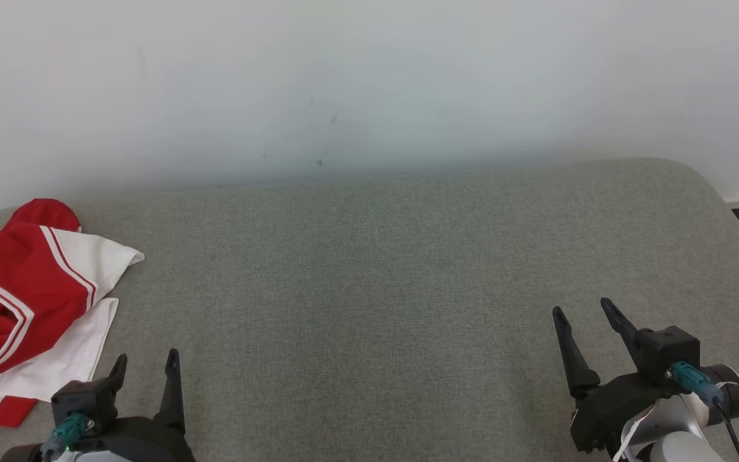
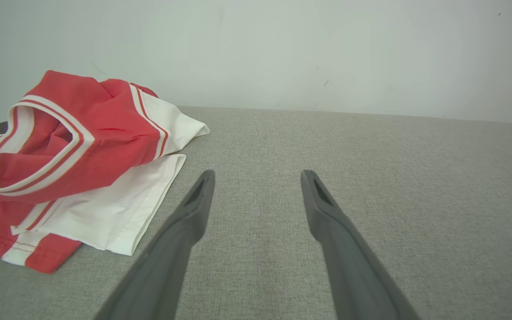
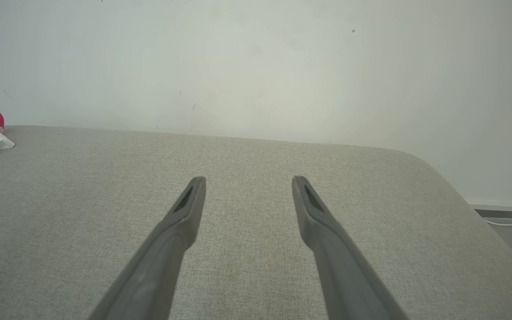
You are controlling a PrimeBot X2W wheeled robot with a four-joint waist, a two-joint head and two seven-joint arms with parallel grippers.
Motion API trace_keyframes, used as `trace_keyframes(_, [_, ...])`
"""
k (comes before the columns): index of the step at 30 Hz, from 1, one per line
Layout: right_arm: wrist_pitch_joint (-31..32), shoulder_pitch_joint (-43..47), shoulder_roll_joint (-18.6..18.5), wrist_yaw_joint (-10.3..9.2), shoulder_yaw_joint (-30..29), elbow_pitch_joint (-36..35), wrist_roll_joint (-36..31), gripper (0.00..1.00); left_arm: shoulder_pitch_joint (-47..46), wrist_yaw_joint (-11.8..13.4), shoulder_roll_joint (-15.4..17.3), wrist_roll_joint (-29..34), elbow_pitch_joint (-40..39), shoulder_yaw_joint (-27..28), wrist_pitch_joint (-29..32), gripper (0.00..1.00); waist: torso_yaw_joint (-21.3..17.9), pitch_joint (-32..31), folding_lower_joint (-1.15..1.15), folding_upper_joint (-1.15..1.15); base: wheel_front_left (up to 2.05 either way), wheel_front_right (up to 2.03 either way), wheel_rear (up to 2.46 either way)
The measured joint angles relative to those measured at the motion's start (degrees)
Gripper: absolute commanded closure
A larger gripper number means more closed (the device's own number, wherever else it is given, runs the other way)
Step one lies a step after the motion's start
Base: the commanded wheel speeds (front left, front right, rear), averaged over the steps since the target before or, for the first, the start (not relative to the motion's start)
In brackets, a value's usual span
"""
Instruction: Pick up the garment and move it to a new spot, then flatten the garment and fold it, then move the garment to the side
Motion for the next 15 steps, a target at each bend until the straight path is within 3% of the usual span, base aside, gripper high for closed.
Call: trace_keyframes(15, [0.42,0.22,-0.19,0.0,-1.22,-0.32,-0.12,0.0,-1.23,0.33,-0.25,0.03,-0.71,0.76,0.83,0.0,1.3,0.19,0.0,0.0,0.0,0.0,0.0])
